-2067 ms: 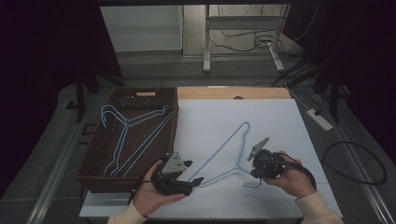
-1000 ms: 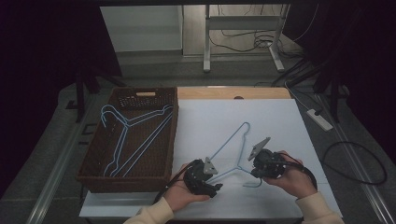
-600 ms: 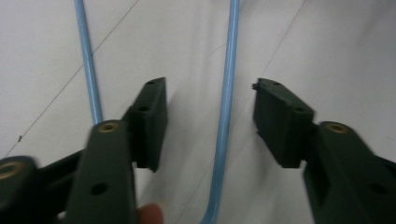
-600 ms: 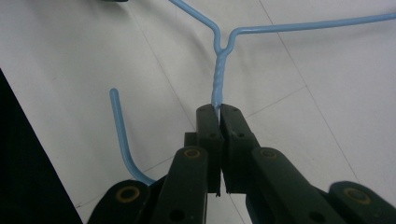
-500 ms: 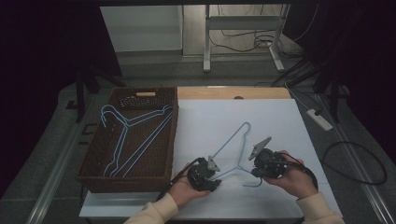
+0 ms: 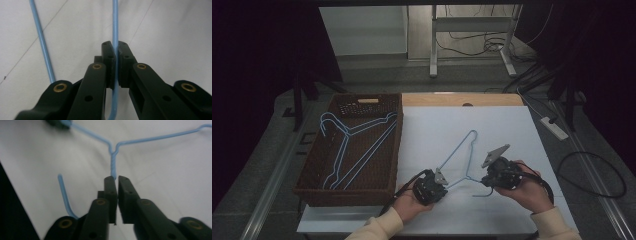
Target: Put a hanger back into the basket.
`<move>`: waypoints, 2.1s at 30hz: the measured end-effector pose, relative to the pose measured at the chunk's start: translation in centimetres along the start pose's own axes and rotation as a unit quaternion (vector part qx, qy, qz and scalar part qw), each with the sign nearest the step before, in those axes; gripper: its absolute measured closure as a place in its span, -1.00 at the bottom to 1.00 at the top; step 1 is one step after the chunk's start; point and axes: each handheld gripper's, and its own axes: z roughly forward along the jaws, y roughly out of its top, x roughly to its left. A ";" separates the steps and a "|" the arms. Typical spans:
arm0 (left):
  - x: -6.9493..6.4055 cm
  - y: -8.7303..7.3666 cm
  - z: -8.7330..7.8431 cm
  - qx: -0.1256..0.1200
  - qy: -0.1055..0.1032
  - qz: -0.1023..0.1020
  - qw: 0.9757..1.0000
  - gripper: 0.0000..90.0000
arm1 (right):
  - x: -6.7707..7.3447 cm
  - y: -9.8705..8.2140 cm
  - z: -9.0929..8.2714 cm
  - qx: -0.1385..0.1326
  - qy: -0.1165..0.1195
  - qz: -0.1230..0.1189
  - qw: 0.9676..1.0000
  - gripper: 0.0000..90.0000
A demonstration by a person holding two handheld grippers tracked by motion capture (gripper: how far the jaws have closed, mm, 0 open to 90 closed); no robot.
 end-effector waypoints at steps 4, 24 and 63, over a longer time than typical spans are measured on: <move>0.1 0.0 -0.6 -0.014 0.004 -0.004 1.000 0.91 | -1.0 -0.3 -0.8 -0.080 -0.013 0.038 0.996 0.25; -0.1 -0.3 -3.5 -0.086 0.015 -0.037 0.996 0.92 | -4.9 -6.1 -1.4 -0.247 -0.048 0.180 0.951 -0.11; 3.4 -1.0 -16.7 -0.226 0.035 -0.053 0.972 0.92 | -3.5 -6.8 0.1 -0.243 -0.056 0.147 0.957 -0.18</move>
